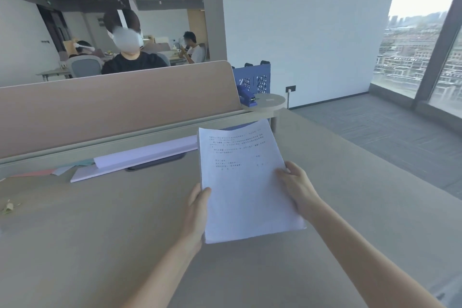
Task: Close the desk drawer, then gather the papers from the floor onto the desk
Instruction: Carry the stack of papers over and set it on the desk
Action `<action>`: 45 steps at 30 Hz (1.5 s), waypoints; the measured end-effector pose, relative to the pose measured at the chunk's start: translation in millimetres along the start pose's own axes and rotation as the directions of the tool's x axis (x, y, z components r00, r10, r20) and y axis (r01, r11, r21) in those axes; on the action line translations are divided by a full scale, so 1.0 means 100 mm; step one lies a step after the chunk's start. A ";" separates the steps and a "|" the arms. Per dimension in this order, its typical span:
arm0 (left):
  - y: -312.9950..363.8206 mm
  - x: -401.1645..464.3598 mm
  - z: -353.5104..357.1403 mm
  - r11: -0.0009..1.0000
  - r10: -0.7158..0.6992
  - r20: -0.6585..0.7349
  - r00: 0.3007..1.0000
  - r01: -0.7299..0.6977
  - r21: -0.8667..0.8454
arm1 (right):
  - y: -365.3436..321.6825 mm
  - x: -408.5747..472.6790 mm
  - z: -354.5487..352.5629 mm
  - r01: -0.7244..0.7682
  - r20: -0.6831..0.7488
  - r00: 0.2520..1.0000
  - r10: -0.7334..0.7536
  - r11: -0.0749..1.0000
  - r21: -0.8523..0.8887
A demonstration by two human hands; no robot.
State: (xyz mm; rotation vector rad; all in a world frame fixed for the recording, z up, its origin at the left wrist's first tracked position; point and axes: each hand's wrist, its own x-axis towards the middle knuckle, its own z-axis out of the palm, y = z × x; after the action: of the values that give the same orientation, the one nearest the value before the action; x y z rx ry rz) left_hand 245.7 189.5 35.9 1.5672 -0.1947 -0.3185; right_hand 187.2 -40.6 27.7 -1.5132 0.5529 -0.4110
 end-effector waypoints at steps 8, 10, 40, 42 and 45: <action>0.04 0.71 0.64 0.990 -0.010 0.038 0.999 0.004 0.143 | 0.08 0.59 -0.69 -0.060 0.006 0.998 0.060 0.998 -0.024; -0.02 0.95 0.81 0.986 -0.003 0.054 0.999 -0.006 0.166 | 0.10 0.78 -0.82 -0.088 -0.012 0.996 0.088 0.995 -0.044; -0.36 2.03 2.22 0.637 0.326 0.207 0.923 -0.376 0.673 | 0.10 2.23 -1.88 -0.014 -0.171 0.976 -0.134 0.746 -0.666; -0.40 2.02 2.25 0.511 0.376 0.257 0.890 -0.430 0.744 | 0.12 2.26 -1.90 -0.014 -0.155 0.977 -0.144 0.686 -0.727; -0.44 1.98 2.30 0.336 0.404 0.321 0.856 -0.466 0.818 | 0.15 2.28 -1.91 0.002 -0.125 0.974 -0.189 0.561 -0.828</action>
State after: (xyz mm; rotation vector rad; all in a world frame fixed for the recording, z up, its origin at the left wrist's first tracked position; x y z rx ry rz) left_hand 355.6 -90.7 -23.7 2.4579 -0.9612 0.2495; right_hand 261.5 -327.4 -1.6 -2.4546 0.9055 -0.4101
